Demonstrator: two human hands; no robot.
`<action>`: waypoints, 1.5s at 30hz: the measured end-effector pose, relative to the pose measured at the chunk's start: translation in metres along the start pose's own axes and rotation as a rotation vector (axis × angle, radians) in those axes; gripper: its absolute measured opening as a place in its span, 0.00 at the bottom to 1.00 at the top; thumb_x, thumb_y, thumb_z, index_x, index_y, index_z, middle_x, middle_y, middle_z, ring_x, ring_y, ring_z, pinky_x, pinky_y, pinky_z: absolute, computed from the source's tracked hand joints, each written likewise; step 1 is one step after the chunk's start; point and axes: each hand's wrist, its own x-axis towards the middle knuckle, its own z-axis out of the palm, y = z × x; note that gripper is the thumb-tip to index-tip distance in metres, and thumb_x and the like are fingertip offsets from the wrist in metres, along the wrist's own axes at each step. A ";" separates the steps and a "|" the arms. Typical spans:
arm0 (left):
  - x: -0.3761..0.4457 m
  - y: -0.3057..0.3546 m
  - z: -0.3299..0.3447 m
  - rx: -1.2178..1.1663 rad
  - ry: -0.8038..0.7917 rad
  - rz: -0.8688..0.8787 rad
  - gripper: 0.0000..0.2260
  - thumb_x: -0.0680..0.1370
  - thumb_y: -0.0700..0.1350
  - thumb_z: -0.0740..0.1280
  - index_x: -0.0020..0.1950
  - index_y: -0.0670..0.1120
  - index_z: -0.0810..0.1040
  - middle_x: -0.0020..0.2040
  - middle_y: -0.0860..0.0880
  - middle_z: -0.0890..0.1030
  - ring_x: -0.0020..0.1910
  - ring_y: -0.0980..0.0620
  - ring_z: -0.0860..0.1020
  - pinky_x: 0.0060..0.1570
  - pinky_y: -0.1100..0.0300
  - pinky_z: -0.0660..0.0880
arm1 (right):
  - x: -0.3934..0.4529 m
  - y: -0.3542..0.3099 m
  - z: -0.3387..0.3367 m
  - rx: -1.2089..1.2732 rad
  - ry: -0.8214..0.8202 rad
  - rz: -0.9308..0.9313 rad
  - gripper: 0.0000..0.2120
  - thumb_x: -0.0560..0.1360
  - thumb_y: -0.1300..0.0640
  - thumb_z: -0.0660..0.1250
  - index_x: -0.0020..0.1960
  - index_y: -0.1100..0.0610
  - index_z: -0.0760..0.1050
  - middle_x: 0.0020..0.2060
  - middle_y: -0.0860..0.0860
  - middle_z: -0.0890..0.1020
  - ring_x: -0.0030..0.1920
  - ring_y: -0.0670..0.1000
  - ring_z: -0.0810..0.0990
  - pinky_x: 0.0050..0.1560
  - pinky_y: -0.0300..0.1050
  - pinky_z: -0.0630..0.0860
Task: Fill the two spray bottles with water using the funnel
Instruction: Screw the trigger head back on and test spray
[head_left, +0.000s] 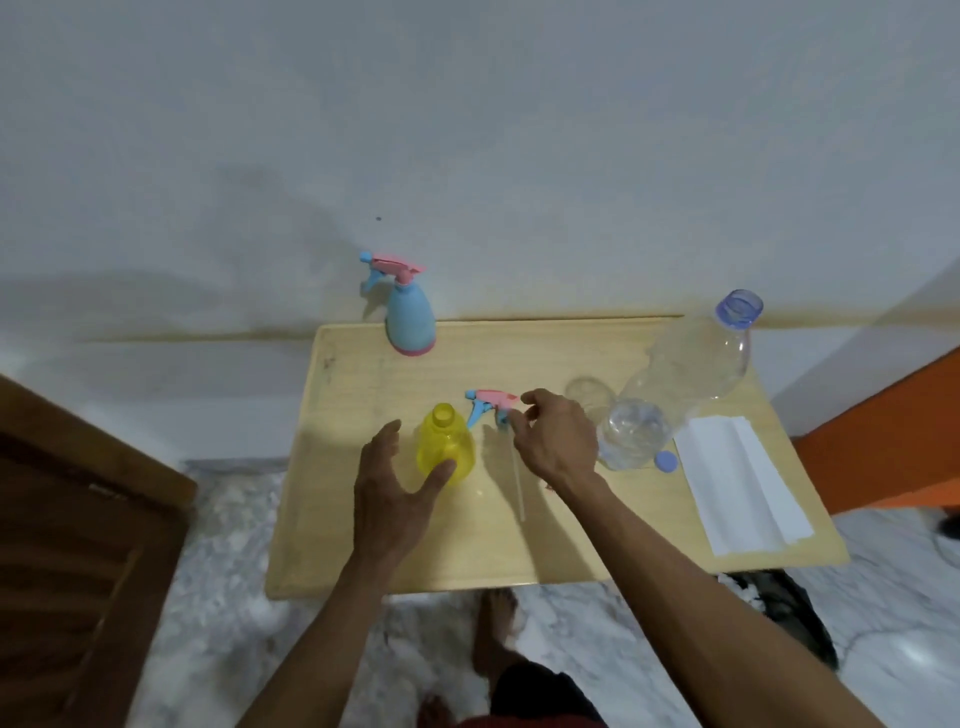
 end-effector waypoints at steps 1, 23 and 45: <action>0.004 -0.003 0.005 0.005 -0.013 -0.004 0.38 0.68 0.57 0.78 0.74 0.49 0.68 0.68 0.47 0.74 0.64 0.50 0.74 0.62 0.48 0.74 | 0.013 -0.002 0.002 -0.085 -0.034 -0.011 0.18 0.80 0.45 0.64 0.65 0.53 0.78 0.53 0.52 0.85 0.60 0.58 0.79 0.59 0.54 0.75; 0.026 -0.015 0.056 -0.122 0.006 -0.071 0.36 0.65 0.51 0.82 0.69 0.48 0.73 0.62 0.51 0.78 0.58 0.59 0.77 0.57 0.73 0.70 | 0.091 0.008 0.060 -0.216 -0.263 0.163 0.19 0.74 0.45 0.68 0.60 0.54 0.72 0.51 0.54 0.83 0.52 0.59 0.81 0.56 0.54 0.74; 0.006 0.054 -0.041 -0.437 0.038 0.070 0.28 0.64 0.60 0.74 0.62 0.61 0.73 0.54 0.62 0.82 0.52 0.66 0.79 0.48 0.74 0.72 | 0.013 -0.111 -0.132 1.077 0.218 -0.217 0.19 0.77 0.59 0.74 0.64 0.53 0.73 0.45 0.61 0.85 0.44 0.50 0.85 0.53 0.53 0.81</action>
